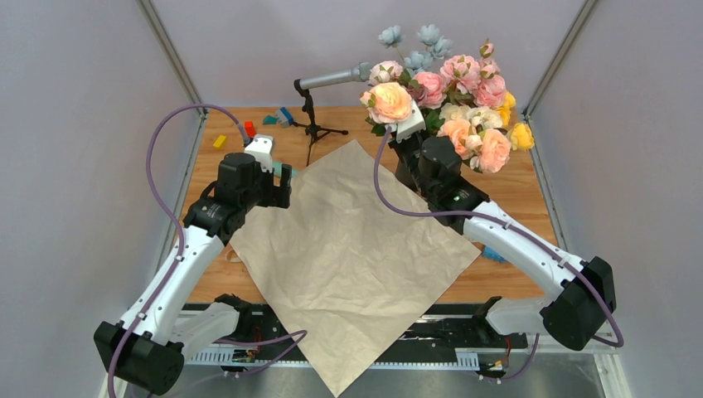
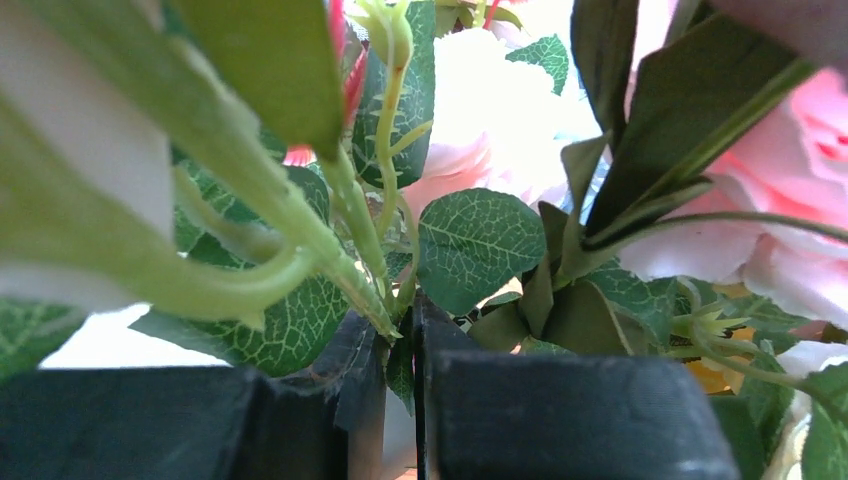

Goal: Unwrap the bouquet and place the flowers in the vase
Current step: Insert the fake flower into the vase.

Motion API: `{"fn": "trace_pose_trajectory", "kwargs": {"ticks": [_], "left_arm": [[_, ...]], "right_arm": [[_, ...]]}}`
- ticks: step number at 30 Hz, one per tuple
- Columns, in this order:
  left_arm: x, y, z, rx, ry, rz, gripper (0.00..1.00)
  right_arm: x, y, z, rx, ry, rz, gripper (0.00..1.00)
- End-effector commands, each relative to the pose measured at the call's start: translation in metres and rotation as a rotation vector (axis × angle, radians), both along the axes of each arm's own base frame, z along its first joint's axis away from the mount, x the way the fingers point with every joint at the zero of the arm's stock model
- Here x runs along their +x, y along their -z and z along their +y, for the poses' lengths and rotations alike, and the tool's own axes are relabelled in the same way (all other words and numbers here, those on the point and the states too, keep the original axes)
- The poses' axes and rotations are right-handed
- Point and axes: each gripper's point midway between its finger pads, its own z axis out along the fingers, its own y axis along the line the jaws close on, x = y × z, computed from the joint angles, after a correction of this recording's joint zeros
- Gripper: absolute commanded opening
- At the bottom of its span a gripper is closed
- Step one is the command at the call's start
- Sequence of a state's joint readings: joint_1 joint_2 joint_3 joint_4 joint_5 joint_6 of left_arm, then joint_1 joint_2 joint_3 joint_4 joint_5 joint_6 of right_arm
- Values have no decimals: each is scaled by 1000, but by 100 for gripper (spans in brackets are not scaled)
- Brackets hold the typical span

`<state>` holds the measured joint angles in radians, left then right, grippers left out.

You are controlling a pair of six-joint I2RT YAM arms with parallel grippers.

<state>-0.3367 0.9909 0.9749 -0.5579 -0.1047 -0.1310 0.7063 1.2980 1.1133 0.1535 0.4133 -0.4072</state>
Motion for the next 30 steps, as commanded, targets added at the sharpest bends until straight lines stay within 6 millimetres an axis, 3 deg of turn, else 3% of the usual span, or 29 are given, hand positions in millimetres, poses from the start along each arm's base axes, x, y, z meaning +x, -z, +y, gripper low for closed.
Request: {"fn": "trace_pose_trajectory", "kwargs": {"ticks": [1,13,22,30], "left_arm": [[3,-13,-1,-19,11,-52,100],[3,-13,-2,-21,13,-49,100],[3,-12,-2,-19,12,-48,100],[4,-11,-1,-16,9,-46,100]], "right_arm": [[4,8,-2,35,22,56,0],[4,19,1,31,7,83,2],[-12,9,9,39,-95,56,26],[-26,17,14,8,-155,55,43]]}}
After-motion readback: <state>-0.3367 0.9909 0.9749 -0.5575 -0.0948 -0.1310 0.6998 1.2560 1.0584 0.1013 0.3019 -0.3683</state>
